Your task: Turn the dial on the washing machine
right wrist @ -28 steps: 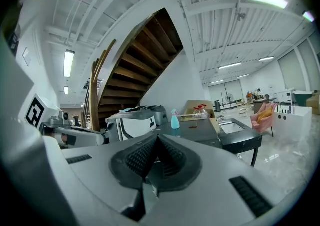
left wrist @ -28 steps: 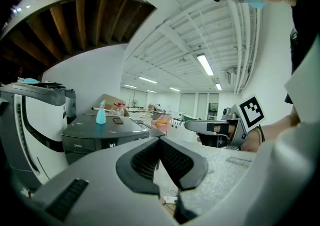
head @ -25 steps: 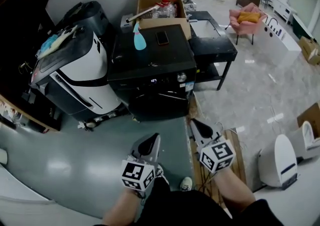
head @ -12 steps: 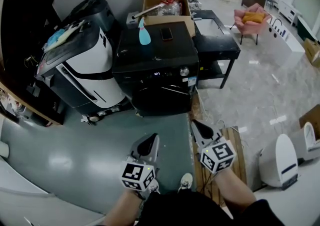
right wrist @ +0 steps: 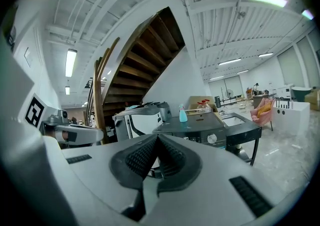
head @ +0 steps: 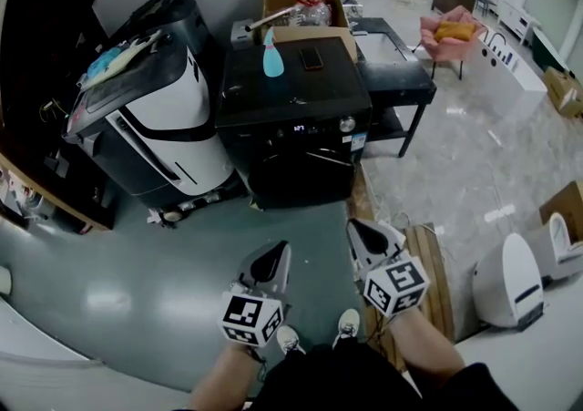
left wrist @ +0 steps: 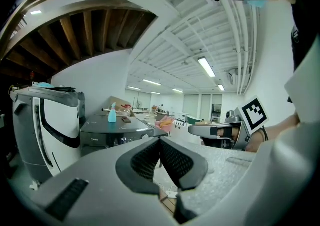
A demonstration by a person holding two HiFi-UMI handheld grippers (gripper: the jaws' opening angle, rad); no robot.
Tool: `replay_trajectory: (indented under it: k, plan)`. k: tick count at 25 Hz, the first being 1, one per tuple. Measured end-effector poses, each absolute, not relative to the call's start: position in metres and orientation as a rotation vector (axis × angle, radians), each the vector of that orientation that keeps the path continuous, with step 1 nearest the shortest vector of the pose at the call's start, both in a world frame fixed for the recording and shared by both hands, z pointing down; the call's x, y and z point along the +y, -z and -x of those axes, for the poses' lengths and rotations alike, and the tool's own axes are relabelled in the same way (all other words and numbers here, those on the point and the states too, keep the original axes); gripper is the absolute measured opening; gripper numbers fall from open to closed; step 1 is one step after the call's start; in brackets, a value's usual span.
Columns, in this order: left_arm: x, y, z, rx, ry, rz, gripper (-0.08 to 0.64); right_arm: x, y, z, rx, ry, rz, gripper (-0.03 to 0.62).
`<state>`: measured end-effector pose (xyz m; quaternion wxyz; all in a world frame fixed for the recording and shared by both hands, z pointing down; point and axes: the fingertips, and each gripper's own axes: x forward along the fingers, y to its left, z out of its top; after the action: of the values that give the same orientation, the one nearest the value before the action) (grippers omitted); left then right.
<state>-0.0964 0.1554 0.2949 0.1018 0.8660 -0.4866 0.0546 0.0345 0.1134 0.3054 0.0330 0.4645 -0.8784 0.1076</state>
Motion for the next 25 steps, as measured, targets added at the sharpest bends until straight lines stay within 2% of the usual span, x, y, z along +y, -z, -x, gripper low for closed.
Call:
replay_trajectory:
  k: [10, 25]
  plan:
    - [0.154, -0.301, 0.124, -1.350, -0.126, -2.598, 0.005, 0.127, -0.308, -0.013, -2.627, -0.324, -1.526, -0.003]
    - [0.157, -0.301, 0.126, -1.308, -0.124, -2.618, 0.005, 0.135, -0.309, -0.013, -2.596, -0.327, -1.567, -0.003]
